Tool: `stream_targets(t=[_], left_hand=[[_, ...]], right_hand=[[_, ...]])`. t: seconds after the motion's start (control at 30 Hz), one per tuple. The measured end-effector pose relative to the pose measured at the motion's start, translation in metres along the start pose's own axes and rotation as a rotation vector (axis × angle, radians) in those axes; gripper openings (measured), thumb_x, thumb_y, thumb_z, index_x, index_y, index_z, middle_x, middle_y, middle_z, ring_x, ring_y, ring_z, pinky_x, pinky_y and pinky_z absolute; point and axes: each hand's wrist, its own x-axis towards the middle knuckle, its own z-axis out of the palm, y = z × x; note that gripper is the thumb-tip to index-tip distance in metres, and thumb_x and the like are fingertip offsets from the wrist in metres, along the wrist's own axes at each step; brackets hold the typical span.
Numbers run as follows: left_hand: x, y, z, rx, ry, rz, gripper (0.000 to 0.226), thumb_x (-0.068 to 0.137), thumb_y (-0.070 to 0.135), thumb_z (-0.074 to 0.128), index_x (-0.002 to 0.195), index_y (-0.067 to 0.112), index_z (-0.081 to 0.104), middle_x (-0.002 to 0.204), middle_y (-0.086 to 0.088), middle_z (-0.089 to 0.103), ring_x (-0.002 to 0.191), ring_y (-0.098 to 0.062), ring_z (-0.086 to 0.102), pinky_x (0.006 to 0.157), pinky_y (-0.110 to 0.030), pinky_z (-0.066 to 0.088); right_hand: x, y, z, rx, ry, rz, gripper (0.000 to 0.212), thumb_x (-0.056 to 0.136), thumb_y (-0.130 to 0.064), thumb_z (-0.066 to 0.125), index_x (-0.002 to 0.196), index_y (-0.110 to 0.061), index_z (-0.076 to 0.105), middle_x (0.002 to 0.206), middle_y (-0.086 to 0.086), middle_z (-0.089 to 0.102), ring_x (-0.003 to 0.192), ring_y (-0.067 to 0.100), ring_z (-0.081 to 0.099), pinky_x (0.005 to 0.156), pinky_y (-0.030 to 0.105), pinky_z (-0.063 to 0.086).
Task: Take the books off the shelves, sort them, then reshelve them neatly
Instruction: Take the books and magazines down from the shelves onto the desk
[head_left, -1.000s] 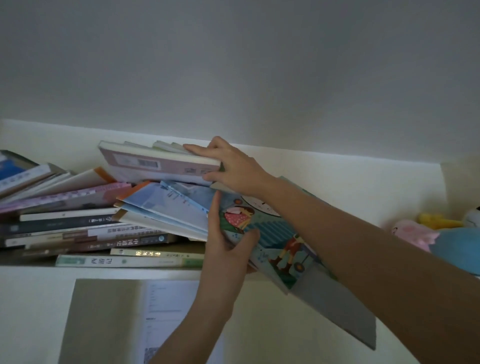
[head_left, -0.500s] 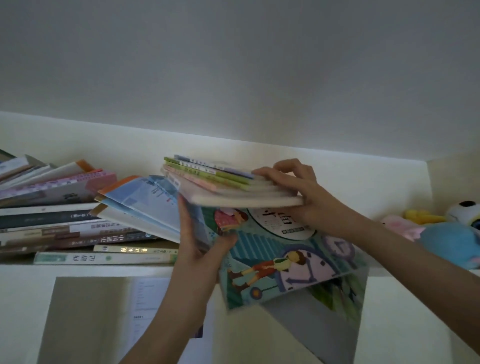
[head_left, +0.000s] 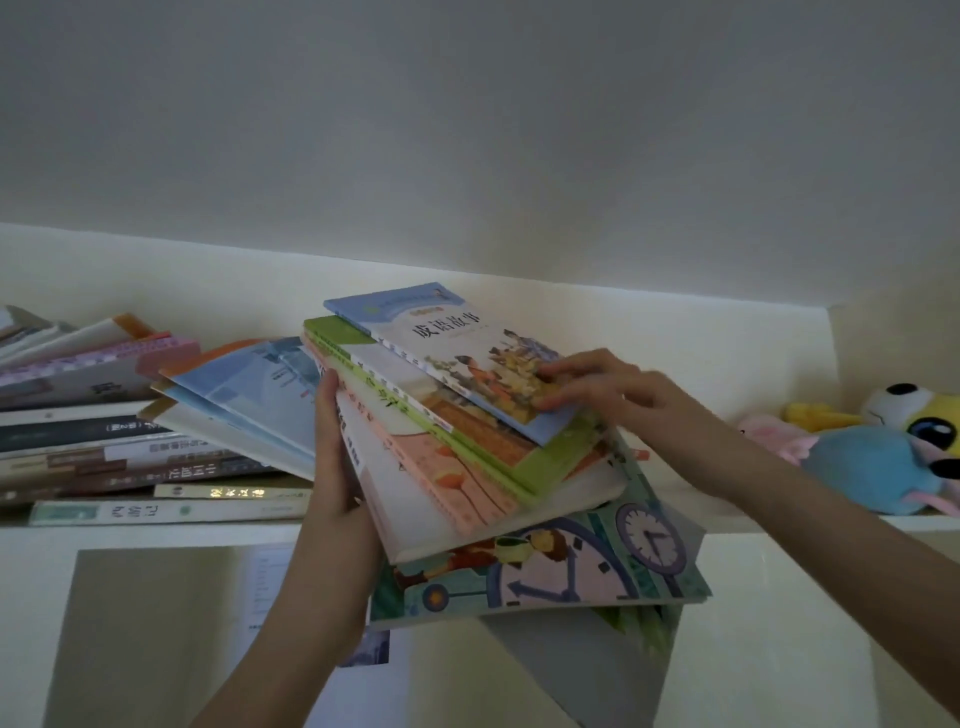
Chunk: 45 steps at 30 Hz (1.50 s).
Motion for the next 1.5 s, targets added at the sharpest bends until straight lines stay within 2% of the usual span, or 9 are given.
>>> stream_targets(t=[0.1, 0.2, 0.43, 0.73, 0.87, 1.0, 1.1, 1.2, 1.5], left_hand=[[0.002, -0.001, -0.007, -0.039, -0.059, -0.027, 0.096, 0.059, 0.061, 0.069, 0.141, 0.023, 0.036, 0.141, 0.005, 0.047, 0.114, -0.004, 0.055, 0.097, -0.03, 0.047], [-0.008, -0.005, -0.004, -0.042, -0.027, -0.022, 0.07, 0.091, -0.003, 0.051, 0.143, 0.039, 0.028, 0.126, 0.028, 0.052, 0.097, 0.01, 0.062, 0.07, -0.015, 0.054], [-0.024, 0.003, -0.007, 0.044, -0.074, -0.059, 0.068, 0.091, 0.014, 0.048, 0.127, 0.068, 0.029, 0.104, 0.049, 0.053, 0.093, 0.003, 0.066, 0.06, -0.024, 0.057], [-0.049, -0.017, 0.002, 0.075, -0.249, -0.075, 0.068, 0.082, 0.022, 0.049, 0.116, 0.078, 0.031, 0.139, 0.04, 0.034, 0.127, 0.003, 0.044, 0.088, -0.023, 0.053], [-0.047, -0.022, 0.022, 0.035, -0.285, -0.147, 0.069, 0.094, 0.006, 0.039, 0.134, 0.061, 0.031, 0.138, 0.039, 0.036, 0.128, 0.006, 0.042, 0.085, -0.013, 0.049], [-0.059, -0.014, 0.016, -0.008, -0.389, -0.226, 0.066, 0.095, 0.045, 0.043, 0.145, 0.004, 0.029, 0.147, -0.01, 0.041, 0.132, -0.029, 0.039, 0.097, -0.029, 0.039], [-0.064, -0.014, 0.032, 0.107, -0.366, -0.28, 0.112, 0.059, 0.076, 0.068, 0.148, 0.021, 0.027, 0.147, -0.002, 0.039, 0.128, -0.016, 0.044, 0.088, -0.02, 0.045], [-0.087, -0.025, 0.034, 0.157, -0.475, -0.199, 0.106, 0.043, 0.07, 0.079, 0.129, 0.074, 0.017, 0.138, 0.046, 0.029, 0.126, 0.012, 0.04, 0.089, -0.018, 0.05], [-0.134, -0.067, 0.062, 0.058, -0.573, -0.262, 0.1, 0.049, 0.063, 0.082, 0.127, 0.072, 0.019, 0.138, 0.045, 0.028, 0.126, 0.014, 0.039, 0.089, -0.011, 0.046]], right_hand=[[0.015, 0.001, 0.009, -0.045, 0.119, 0.063, 0.04, 0.071, -0.068, 0.061, 0.11, -0.063, 0.057, 0.131, -0.012, 0.04, 0.129, 0.02, 0.037, 0.104, 0.044, 0.043], [0.014, 0.0, 0.008, 0.073, -0.011, 0.186, 0.055, 0.067, -0.057, 0.067, 0.118, -0.067, 0.05, 0.149, -0.015, 0.029, 0.134, 0.014, 0.038, 0.104, 0.041, 0.045], [-0.009, 0.007, 0.006, 0.333, -0.005, 0.221, 0.058, 0.07, -0.04, 0.071, 0.122, -0.057, 0.054, 0.132, -0.024, 0.052, 0.106, 0.004, 0.064, 0.079, 0.023, 0.056], [-0.08, 0.026, 0.03, 0.441, 0.152, 0.229, 0.068, 0.062, -0.039, 0.086, 0.121, -0.057, 0.056, 0.133, -0.022, 0.056, 0.122, 0.006, 0.055, 0.102, 0.036, 0.048], [-0.108, 0.036, 0.04, 0.48, 0.214, 0.28, 0.082, 0.048, -0.053, 0.088, 0.122, -0.057, 0.054, 0.138, -0.022, 0.052, 0.129, 0.008, 0.049, 0.108, 0.044, 0.042], [-0.132, 0.039, 0.044, 0.551, 0.243, 0.309, 0.083, 0.044, -0.051, 0.091, 0.12, -0.056, 0.058, 0.133, -0.022, 0.056, 0.121, 0.009, 0.057, 0.096, 0.033, 0.052], [-0.147, 0.038, 0.044, 0.586, 0.264, 0.338, 0.082, 0.044, -0.049, 0.092, 0.119, -0.054, 0.06, 0.131, -0.021, 0.058, 0.118, 0.009, 0.059, 0.087, 0.026, 0.055], [-0.164, 0.041, 0.043, 0.529, 0.284, 0.379, 0.084, 0.045, -0.053, 0.091, 0.121, -0.056, 0.057, 0.134, -0.023, 0.055, 0.121, 0.008, 0.057, 0.094, 0.031, 0.053], [-0.243, 0.049, 0.044, 0.4, 0.37, 0.527, 0.085, 0.045, -0.063, 0.087, 0.123, -0.058, 0.053, 0.131, -0.029, 0.051, 0.125, 0.003, 0.051, 0.104, 0.038, 0.046]])
